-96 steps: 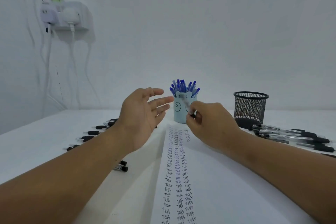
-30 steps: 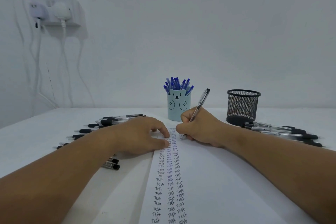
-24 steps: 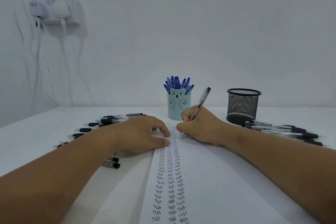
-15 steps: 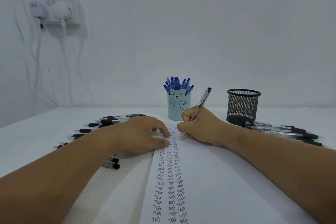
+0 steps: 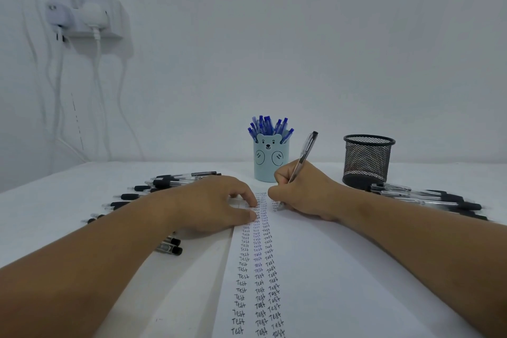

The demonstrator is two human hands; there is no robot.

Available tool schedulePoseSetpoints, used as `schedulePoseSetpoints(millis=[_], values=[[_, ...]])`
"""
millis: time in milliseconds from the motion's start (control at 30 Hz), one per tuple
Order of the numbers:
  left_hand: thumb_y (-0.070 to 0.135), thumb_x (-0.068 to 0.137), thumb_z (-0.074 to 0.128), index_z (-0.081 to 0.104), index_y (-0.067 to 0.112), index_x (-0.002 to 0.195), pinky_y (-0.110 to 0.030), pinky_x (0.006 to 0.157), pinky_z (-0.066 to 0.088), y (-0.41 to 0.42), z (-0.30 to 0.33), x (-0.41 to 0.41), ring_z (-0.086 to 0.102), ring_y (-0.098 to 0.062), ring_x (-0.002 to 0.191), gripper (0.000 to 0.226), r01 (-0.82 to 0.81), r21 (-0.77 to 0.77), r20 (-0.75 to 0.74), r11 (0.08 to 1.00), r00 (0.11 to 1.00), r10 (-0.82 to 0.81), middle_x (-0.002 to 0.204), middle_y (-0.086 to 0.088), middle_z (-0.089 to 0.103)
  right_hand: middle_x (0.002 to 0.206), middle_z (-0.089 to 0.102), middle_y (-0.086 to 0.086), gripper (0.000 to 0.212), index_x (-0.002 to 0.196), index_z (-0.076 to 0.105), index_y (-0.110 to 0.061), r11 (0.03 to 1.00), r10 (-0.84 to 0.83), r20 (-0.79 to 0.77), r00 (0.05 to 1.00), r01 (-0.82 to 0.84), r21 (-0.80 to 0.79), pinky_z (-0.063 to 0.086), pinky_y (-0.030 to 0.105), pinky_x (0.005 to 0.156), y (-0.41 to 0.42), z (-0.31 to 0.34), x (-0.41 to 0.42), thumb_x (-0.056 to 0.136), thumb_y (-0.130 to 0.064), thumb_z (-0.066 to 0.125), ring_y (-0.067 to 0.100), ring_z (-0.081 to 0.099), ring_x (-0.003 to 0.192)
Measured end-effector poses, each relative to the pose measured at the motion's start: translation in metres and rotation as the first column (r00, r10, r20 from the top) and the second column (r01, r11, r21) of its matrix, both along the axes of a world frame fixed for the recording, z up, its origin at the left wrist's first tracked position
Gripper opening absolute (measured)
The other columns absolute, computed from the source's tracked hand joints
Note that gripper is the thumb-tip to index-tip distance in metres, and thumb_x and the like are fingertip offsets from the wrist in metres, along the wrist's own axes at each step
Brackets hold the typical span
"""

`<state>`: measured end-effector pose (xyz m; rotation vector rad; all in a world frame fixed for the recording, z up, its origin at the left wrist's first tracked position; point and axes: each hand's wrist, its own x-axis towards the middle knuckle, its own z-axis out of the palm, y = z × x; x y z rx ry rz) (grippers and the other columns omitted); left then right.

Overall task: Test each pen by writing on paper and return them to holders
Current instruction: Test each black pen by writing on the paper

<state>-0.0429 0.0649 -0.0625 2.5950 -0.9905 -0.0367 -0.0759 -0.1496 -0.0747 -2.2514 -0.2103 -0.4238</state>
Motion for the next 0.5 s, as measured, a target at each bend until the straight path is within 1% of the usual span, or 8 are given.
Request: schedulePoseSetpoints(millis=[100,200,333,500], values=[[0.059,0.086,0.066,0.064,0.055,0.105,-0.035,0.114,0.036,-0.0003,0.0002,-0.0005,0.047,0.002,0.124,0.019,0.002,0.003,0.003,1.000,1.000,-0.002,0.127,0.023,0.057,0.047,0.034,-0.006,0.044,0.049,0.035,-0.019,1.000,-0.006,0.003,1.000,0.006,-0.009,0.030,0.026,0.055,-0.0005,-0.0004,0.0008,0.076,-0.009,0.068,0.008,0.035,0.050],[0.058,0.088,0.066,0.065,0.052,0.107,-0.034,0.114,0.036,-0.0009,0.0013,-0.0023,0.047,0.002,0.125,0.021,0.002,0.006,0.006,1.000,1.000,-0.002,0.127,0.024,0.056,0.048,0.032,-0.006,0.044,0.051,0.034,-0.019,1.000,-0.020,0.024,1.000,0.020,0.000,0.028,0.026,0.055,-0.0008,-0.0009,0.0013,0.077,-0.008,0.067,0.004,0.033,0.045],[0.057,0.088,0.066,0.065,0.050,0.110,-0.033,0.114,0.036,-0.0003,0.0025,-0.0038,0.047,0.001,0.126,0.023,-0.006,0.007,-0.002,1.000,1.000,0.006,0.129,0.022,0.056,0.052,0.030,-0.001,0.040,0.053,0.035,-0.016,1.000,-0.013,0.038,0.999,0.013,-0.018,0.025,0.027,0.054,0.0008,-0.0003,0.0002,0.077,-0.006,0.066,0.005,0.031,0.046],[0.056,0.089,0.066,0.064,0.051,0.110,-0.034,0.115,0.034,-0.0004,0.0020,-0.0041,0.045,0.001,0.127,0.022,-0.009,0.013,-0.008,1.000,1.000,0.009,0.131,0.023,0.055,0.050,0.029,-0.004,0.044,0.052,0.033,-0.018,1.000,-0.018,0.018,1.000,0.019,-0.021,0.025,0.027,0.053,0.0013,0.0008,-0.0009,0.077,-0.005,0.067,0.004,0.031,0.044]])
